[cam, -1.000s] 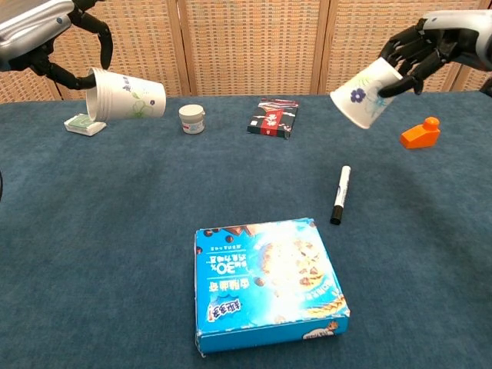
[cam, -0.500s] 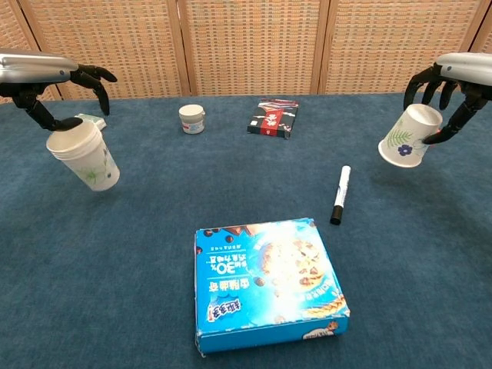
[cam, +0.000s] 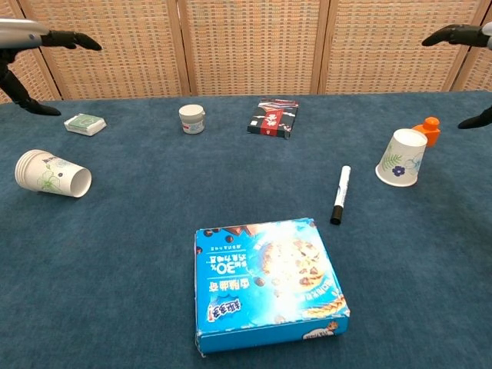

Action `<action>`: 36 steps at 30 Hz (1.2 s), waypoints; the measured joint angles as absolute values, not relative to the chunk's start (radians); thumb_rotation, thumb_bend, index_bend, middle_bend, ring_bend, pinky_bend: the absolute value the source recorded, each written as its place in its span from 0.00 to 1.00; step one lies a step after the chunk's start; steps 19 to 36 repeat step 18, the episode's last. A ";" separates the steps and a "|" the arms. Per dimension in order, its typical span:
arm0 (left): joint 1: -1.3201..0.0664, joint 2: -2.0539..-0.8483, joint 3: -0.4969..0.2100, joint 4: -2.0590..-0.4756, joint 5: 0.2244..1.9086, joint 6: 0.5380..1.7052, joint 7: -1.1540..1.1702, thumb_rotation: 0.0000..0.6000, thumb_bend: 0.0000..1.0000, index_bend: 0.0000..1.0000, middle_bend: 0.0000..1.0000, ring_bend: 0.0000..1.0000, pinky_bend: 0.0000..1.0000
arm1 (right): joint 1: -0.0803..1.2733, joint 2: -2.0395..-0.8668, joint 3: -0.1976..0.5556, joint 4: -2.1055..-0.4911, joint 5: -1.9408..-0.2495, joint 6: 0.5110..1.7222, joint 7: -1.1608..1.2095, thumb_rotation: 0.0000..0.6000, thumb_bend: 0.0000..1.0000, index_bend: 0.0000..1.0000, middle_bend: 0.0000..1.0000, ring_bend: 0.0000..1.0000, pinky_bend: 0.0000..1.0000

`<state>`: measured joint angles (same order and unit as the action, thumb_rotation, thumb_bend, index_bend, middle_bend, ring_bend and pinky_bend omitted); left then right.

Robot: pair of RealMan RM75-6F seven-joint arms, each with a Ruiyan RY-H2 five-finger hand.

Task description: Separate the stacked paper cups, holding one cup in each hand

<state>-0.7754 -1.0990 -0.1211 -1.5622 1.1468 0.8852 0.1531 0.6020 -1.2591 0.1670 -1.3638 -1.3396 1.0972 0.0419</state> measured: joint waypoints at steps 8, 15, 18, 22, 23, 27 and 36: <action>-0.618 -1.026 -0.102 -1.635 1.222 1.100 0.065 1.00 0.25 0.00 0.00 0.00 0.00 | 0.447 -1.200 0.103 -1.426 -1.457 1.335 0.110 1.00 0.00 0.00 0.00 0.00 0.00; -0.386 -1.009 -0.035 -1.684 1.294 1.370 0.033 1.00 0.18 0.00 0.00 0.00 0.00 | 0.314 -1.197 0.050 -1.427 -1.559 1.545 0.132 1.00 0.00 0.00 0.00 0.00 0.00; -0.291 -1.017 0.003 -1.699 1.333 1.477 0.021 1.00 0.18 0.00 0.00 0.00 0.00 | 0.260 -1.198 0.029 -1.436 -1.602 1.626 0.120 1.00 0.00 0.00 0.00 0.00 0.00; -0.291 -1.017 0.003 -1.699 1.333 1.477 0.021 1.00 0.18 0.00 0.00 0.00 0.00 | 0.260 -1.198 0.029 -1.436 -1.602 1.626 0.120 1.00 0.00 0.00 0.00 0.00 0.00; -0.291 -1.017 0.003 -1.699 1.333 1.477 0.021 1.00 0.18 0.00 0.00 0.00 0.00 | 0.260 -1.198 0.029 -1.436 -1.602 1.626 0.120 1.00 0.00 0.00 0.00 0.00 0.00; -0.291 -1.017 0.003 -1.699 1.333 1.477 0.021 1.00 0.18 0.00 0.00 0.00 0.00 | 0.260 -1.198 0.029 -1.436 -1.602 1.626 0.120 1.00 0.00 0.00 0.00 0.00 0.00; -0.291 -1.017 0.003 -1.699 1.333 1.477 0.021 1.00 0.18 0.00 0.00 0.00 0.00 | 0.260 -1.198 0.029 -1.436 -1.602 1.626 0.120 1.00 0.00 0.00 0.00 0.00 0.00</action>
